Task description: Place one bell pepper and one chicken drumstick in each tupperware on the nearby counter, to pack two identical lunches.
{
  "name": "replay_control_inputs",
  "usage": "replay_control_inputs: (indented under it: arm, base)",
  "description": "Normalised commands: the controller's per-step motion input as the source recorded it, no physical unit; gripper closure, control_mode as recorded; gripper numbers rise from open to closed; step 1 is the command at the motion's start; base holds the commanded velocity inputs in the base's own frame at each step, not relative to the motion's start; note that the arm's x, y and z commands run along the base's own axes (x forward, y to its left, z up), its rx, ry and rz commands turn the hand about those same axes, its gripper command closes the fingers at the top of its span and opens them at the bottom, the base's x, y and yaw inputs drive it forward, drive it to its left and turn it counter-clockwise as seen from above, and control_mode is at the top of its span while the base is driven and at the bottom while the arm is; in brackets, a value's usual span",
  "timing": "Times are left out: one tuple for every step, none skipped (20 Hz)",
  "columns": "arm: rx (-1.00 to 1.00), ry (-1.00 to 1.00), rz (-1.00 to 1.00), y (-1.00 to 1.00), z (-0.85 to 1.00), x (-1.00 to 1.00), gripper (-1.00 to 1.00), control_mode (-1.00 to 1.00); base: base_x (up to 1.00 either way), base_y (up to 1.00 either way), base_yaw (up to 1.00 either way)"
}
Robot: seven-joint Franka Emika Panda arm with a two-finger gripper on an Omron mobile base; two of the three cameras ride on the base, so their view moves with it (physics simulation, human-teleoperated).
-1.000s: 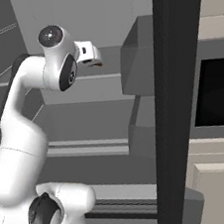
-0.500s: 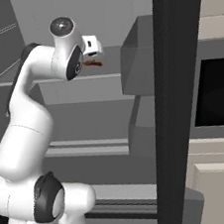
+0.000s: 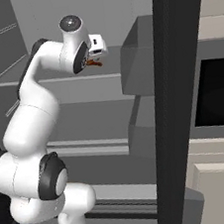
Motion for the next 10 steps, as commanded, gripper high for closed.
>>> replay_control_inputs:
  arm:
    - [0.00,0.01,0.00,0.00,-0.21,0.44,-1.00,-1.00]
    - [0.00,0.01,0.00,0.00,-0.21,0.42,-1.00,-1.00]
    - [0.00,0.01,0.00,0.00,-0.12,0.42,-1.00,-1.00]
    - [0.00,0.01,0.00,-0.01,-0.10,0.43,-1.00,-1.00]
    - [0.00,0.01,0.00,-0.01,-0.10,0.44,-1.00,-1.00]
    - [0.00,0.01,0.00,-0.03,-0.12,0.44,-1.00,-1.00]
    - [0.00,0.00,0.00,-0.02,-0.16,0.44,-1.00,-1.00]
    - [0.00,0.01,0.00,-0.03,-0.17,0.42,-1.00,-1.00]
    - [0.00,0.01,0.00,-0.05,-0.19,0.42,-1.00,-1.00]
    - [0.00,0.01,0.00,-0.06,-0.17,0.41,-1.00,-1.00]
  base:
    - [0.00,0.00,0.00]
    - [0.00,0.00,0.00]
    - [0.00,0.00,0.00]
    - [0.00,0.00,0.00]
    - [0.00,0.00,0.00]
    - [0.00,0.00,0.00]
    - [0.00,0.00,0.00]
    - [0.00,0.00,0.00]
    - [0.00,0.00,0.00]
    - [0.00,0.00,0.00]
